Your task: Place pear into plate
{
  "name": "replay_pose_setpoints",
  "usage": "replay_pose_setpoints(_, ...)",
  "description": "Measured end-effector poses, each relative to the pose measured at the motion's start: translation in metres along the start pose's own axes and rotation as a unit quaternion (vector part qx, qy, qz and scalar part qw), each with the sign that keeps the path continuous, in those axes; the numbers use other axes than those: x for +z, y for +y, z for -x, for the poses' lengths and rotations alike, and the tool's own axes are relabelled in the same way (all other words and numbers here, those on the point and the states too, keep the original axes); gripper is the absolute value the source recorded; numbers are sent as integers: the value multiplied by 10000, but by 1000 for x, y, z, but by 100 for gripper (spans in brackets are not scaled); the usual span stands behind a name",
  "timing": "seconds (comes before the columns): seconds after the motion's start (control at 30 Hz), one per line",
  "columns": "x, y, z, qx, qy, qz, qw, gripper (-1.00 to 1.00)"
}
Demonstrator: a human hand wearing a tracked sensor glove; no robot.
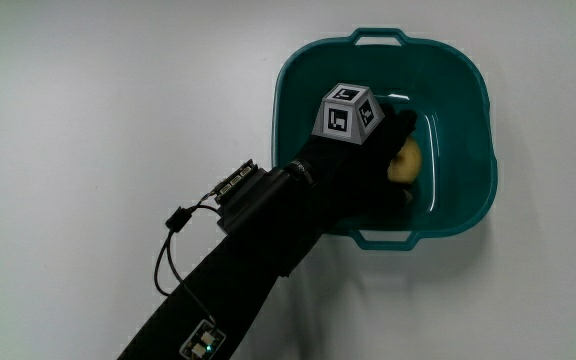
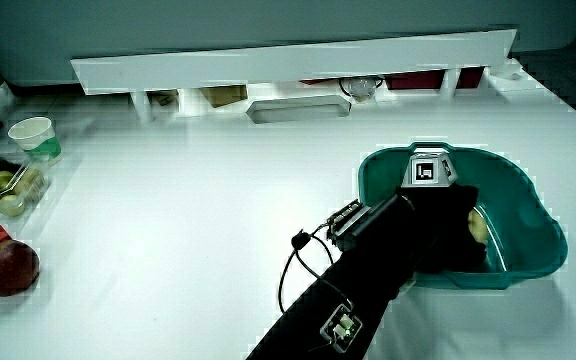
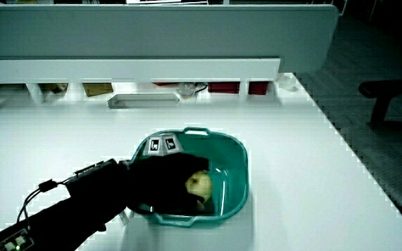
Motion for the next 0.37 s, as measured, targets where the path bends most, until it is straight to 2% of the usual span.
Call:
replay_pose_setpoints(0.13,4,-5,-1,-68,-29,-10,10000,-48)
replay_pose_setpoints(0.23,10,-15,-1,-110,111,55,9999,-61)
replay_pose_setpoints(0.27,11,-16,1,-177,179,24,9997,-65)
replay_pose_setpoints(0.33,8,-13,10,-290,47,80,9995,-74)
replay_pose_setpoints(0.37,11,-17,13,-464,36,-17,9989,-78)
